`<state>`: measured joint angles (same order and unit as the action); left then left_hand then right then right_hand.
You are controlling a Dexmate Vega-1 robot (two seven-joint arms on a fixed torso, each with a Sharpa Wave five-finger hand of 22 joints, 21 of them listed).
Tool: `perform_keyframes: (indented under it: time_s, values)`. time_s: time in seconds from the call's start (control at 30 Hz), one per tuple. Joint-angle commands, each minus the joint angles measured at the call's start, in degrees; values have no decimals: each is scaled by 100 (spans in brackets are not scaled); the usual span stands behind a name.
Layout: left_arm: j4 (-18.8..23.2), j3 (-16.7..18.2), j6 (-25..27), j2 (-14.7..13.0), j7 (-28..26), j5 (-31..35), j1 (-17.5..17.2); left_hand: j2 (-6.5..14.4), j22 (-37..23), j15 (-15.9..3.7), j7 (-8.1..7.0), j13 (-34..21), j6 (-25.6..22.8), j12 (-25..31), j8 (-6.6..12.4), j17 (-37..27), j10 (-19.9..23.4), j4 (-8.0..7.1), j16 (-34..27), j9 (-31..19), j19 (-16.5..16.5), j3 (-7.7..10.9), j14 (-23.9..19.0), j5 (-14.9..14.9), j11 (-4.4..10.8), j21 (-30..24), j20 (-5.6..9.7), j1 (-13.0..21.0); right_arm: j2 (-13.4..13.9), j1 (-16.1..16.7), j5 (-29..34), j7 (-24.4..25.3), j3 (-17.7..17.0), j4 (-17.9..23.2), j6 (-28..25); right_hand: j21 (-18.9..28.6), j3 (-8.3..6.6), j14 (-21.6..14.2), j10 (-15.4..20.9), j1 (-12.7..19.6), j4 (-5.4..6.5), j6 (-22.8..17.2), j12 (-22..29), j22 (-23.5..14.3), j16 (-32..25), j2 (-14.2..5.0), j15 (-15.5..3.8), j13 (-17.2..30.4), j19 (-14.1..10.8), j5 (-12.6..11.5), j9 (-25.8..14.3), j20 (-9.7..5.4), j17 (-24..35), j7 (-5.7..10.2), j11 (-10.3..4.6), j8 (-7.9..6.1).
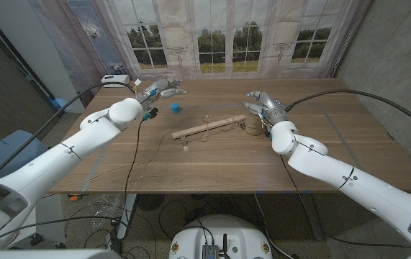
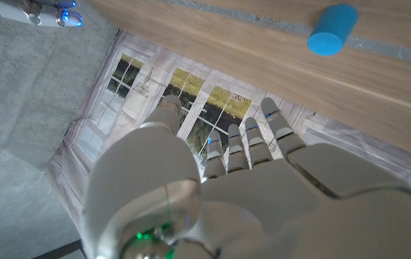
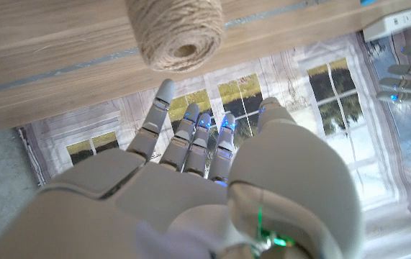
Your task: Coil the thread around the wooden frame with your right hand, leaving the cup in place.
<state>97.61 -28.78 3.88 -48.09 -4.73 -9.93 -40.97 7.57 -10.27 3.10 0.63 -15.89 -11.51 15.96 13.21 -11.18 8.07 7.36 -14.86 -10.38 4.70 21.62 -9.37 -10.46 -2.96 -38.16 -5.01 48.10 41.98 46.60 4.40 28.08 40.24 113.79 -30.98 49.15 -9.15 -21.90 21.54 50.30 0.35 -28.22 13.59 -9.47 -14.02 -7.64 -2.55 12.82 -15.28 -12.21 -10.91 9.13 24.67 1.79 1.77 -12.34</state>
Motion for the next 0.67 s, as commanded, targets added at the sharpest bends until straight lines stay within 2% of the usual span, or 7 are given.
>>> perform_keyframes:
  time_s: [0.03, 0.13, 0.2, 0.3, 0.43, 0.53, 0.67]
  values:
    - [-601, 371, -1674, 312, -466, 202, -424, 23, -16, -111, -2, 58, -293, 91, 58, 11, 303, 9, -57, -12, 161, 11, -248, -65, 81, -39, -1, -85, -646, 729, -499, 497, -857, -1002, 2833, -17, -61, -120, 131, 18, -21, -120, 53, -24, -55, -57, 22, 4, -180, 36, -10, 92, -50, -35, 50, -48]
    - [-798, 433, -2074, 394, -491, 237, -457, 6, -16, -213, 37, 109, -496, 146, 68, 25, 554, 38, -69, -10, 318, 30, -417, -80, 93, -70, 106, -103, -849, 768, -550, 536, -941, -1370, 3541, -30, -71, -171, 237, -11, -32, -214, 77, -23, -60, -39, 60, -3, -236, 49, -9, 126, -83, -104, 70, -66]
    - [-944, 470, -2325, 457, -468, 217, -458, -2, -15, -252, 51, 145, -656, 174, 80, 35, 710, 59, -77, -11, 441, 49, -538, -93, 147, -96, 184, -112, -1030, 804, -602, 627, -1021, -1623, 4011, -63, -83, -324, 374, -60, -54, -393, 99, -22, -94, 3, 44, -13, -300, 72, -7, 142, -139, -207, 88, -101]
    - [-1161, 506, -2624, 549, -346, 118, -429, -20, -13, -326, 70, 190, -867, 201, 95, 44, 896, 83, -88, -11, 648, 70, -707, -107, 183, -146, 230, -129, -1259, 859, -646, 733, -1140, -1948, 4657, -79, -113, -513, 531, -97, -84, -525, 123, -23, -140, 24, 60, -23, -428, 84, -3, 201, -199, -249, 122, -111]
    - [-1529, 502, -2990, 709, -73, -91, -323, -3, -7, -364, 127, 249, -1196, 243, 122, 39, 1178, 51, -116, -14, 864, 88, -961, -121, 213, -186, 263, -229, -1517, 886, -606, 923, -1330, -2347, 5365, -99, -147, -764, 787, -173, -130, -732, 159, -21, -191, 81, 27, -39, -653, 105, 1, 161, -294, -312, 162, -127]
    - [-1762, 476, -3144, 835, 103, -216, -231, -3, -6, -361, 137, 259, -1246, 247, 123, 38, 1221, 42, -125, -14, 924, 87, -1018, -123, 208, -200, 267, -257, -1713, 949, -512, 1151, -1478, -2451, 5592, -135, -154, -942, 943, -255, -138, -908, 178, -20, -233, 114, 62, -48, -739, 121, 2, 50, -347, -399, 250, -151]
    - [-1847, 483, -3118, 963, 96, -278, -221, 5, -5, -357, 144, 268, -1248, 241, 105, 37, 1238, 30, -117, -15, 956, 89, -1029, -126, 215, -204, 271, -284, -1902, 1038, -318, 1292, -1531, -2413, 5772, -155, -171, -1021, 1027, -291, -144, -1001, 185, -21, -250, 113, 70, -51, -787, 125, 1, 22, -375, -422, 242, -162]
